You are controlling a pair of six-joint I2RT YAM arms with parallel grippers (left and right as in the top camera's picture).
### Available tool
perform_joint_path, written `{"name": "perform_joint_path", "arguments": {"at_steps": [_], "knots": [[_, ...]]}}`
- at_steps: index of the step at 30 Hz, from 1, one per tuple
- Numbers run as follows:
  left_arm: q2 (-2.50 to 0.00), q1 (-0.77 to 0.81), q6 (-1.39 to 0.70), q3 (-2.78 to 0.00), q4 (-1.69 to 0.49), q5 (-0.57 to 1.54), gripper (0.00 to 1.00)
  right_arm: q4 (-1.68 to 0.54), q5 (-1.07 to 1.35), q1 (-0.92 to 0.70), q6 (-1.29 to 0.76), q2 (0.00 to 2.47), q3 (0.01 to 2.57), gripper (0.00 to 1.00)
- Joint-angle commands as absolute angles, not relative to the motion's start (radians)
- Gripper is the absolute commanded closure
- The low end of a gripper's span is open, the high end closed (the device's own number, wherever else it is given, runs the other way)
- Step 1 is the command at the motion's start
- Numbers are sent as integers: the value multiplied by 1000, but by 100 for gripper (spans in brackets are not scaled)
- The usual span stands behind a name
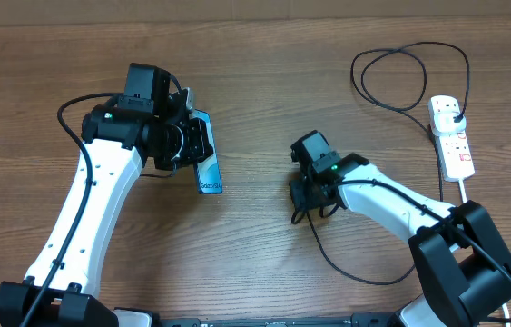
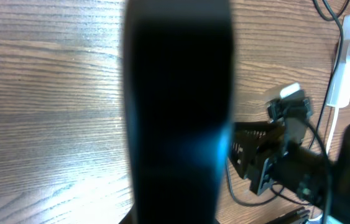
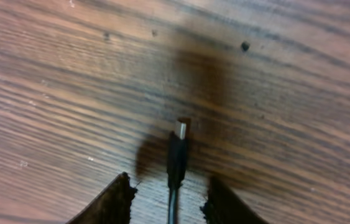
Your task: Plug charger to phone and switch on socket
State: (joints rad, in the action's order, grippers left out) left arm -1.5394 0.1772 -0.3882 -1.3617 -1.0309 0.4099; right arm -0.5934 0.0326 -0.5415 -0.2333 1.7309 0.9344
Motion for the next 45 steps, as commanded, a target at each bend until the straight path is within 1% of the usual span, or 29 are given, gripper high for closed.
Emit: {"name": "perform_joint_path", "arguments": {"at_steps": [1, 3, 8, 17, 20, 22, 24, 29, 33, 36, 40, 45], "knots": [[-1537, 186, -370, -1362, -1019, 420, 96, -551, -11, -544, -239, 1731, 901, 72], [-1537, 186, -371, -1362, -1017, 429, 96, -546, -35, -544, -239, 1731, 892, 80], [-1537, 186, -370, -1362, -1017, 439, 96, -545, -135, -544, -261, 1731, 890, 80], [-1537, 186, -370, -1362, -1016, 438, 96, -565, -81, -556, -261, 1731, 889, 84], [-1537, 186, -370, -1362, -1016, 439, 96, -575, -82, -556, -261, 1731, 889, 88], [-1537, 186, -370, -1362, -1016, 444, 96, -572, -84, -556, -262, 1731, 889, 96], [-1537, 186, -361, -1362, -1016, 472, 96, -574, -73, -556, -286, 1731, 889, 96], [-1509, 184, -268, -1362, -954, 658, 96, -606, 70, -527, -326, 1681, 891, 96], [-1455, 183, -253, -1362, -933, 745, 96, -641, 222, -476, -303, 1555, 891, 96], [-1421, 183, -230, -1362, -930, 813, 95, -657, 394, -445, -279, 1438, 891, 96], [-1403, 183, -191, -1362, -941, 897, 95, -673, 566, -444, -279, 1319, 889, 96], [-1403, 183, -186, -1325, -939, 945, 96, -698, 692, -451, -280, 1215, 859, 96]]}}
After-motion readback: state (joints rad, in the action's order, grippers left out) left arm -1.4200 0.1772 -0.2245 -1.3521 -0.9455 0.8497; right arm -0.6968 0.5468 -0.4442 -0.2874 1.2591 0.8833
